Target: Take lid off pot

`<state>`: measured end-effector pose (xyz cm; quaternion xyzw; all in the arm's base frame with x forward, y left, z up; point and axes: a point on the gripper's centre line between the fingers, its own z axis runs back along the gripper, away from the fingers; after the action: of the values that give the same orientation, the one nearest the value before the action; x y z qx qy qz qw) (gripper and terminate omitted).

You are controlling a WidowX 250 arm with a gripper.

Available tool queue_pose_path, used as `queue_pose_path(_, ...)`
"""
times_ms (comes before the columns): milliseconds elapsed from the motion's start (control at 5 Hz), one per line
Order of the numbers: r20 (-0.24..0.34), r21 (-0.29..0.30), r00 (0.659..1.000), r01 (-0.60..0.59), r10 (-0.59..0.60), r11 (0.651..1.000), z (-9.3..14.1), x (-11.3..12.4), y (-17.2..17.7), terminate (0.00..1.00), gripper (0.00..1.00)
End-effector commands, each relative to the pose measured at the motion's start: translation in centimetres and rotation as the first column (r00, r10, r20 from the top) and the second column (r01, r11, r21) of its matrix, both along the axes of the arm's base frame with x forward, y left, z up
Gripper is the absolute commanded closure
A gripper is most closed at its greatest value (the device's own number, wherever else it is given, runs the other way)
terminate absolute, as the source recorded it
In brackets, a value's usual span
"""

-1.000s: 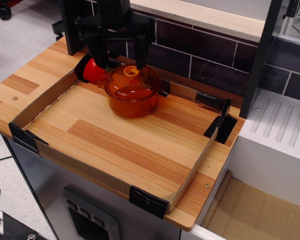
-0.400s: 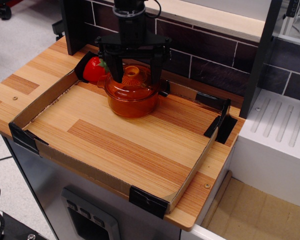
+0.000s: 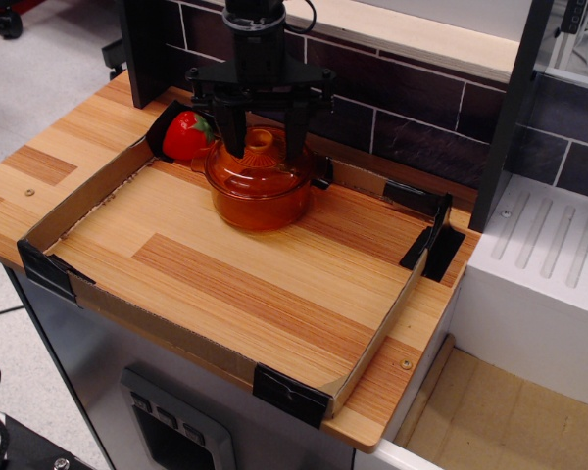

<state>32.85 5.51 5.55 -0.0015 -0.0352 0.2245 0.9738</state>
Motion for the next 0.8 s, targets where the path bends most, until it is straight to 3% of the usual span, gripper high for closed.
queue_pose_path(0, 0.063, 0.027, 0.998, -0.022, 0.020, 0.999, 1.3, 1.2, 0.5, 0.00, 1.00)
queue_pose_path(400, 0.120, -0.009, 0.993, -0.016, 0.017, 1.000, 5.7, 0.4, -0.2, 0.00, 1.00)
queue_pose_path(600, 0.110, -0.017, 0.994, 0.026, -0.024, 1.000, 6.5, -1.0, -1.2, 0.00, 1.00)
